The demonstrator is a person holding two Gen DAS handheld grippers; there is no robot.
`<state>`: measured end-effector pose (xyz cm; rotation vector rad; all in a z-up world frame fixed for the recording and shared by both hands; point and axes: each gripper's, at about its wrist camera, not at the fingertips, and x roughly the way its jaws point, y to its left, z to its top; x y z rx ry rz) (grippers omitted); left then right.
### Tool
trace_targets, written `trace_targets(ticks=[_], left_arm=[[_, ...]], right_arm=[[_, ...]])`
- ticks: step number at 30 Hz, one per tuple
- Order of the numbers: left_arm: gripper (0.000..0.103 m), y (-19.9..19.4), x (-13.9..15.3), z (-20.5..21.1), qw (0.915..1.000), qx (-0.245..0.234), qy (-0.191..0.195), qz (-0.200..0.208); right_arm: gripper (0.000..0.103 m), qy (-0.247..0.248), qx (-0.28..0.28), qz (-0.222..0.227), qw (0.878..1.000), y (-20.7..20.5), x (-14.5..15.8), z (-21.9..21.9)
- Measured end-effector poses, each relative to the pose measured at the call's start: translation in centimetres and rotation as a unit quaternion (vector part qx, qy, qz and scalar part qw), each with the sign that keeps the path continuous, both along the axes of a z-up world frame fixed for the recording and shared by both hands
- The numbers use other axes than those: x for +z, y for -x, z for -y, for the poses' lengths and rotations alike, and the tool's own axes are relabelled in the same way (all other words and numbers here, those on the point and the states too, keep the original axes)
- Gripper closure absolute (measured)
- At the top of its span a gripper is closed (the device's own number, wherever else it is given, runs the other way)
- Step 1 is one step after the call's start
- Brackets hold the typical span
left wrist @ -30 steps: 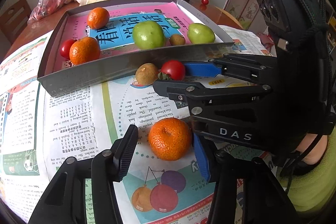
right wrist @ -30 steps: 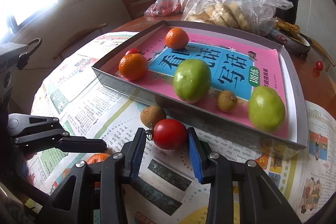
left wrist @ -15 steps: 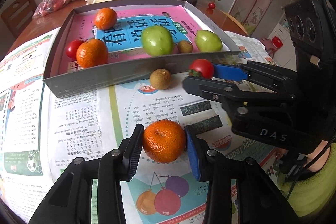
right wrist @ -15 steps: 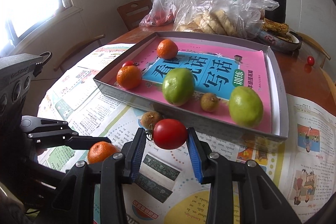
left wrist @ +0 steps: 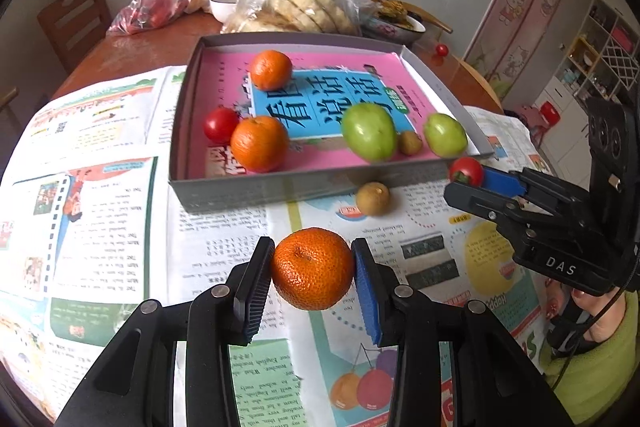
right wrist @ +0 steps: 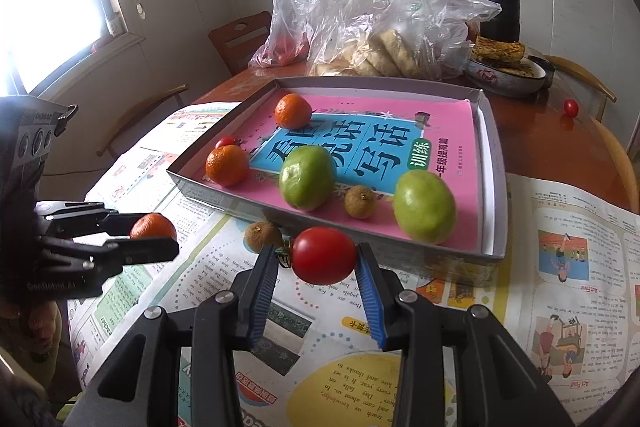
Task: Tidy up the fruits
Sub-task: 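Carry the tangerine and tomato into the grey tray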
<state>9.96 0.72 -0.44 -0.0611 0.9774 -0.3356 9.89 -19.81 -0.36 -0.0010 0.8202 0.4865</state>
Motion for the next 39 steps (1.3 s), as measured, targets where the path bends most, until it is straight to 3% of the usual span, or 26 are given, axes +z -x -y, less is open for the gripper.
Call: trace_targets(ticks=[14,23,39], left_arm=[[0.062,-3.6,2.2,2.1,0.9994,-0.011,-0.007,0.032],[0.062,-5.5,1.7,3.8,0.9995,-0.019,-0.010,0.023],[0.062,-7.1,1.5,4.0,0.9995,-0.017,-0.016,0.019]], right_arm=[[0.063,0.008,-0.033,0.008,0.999,-0.6,0.9,2.2],[0.063,0.012,-0.055,0.006,0.998,-1.4,1.2,3.8],[0.063,0.016,-0.032,0.007,0.999,-2.9,1.7,1.8]])
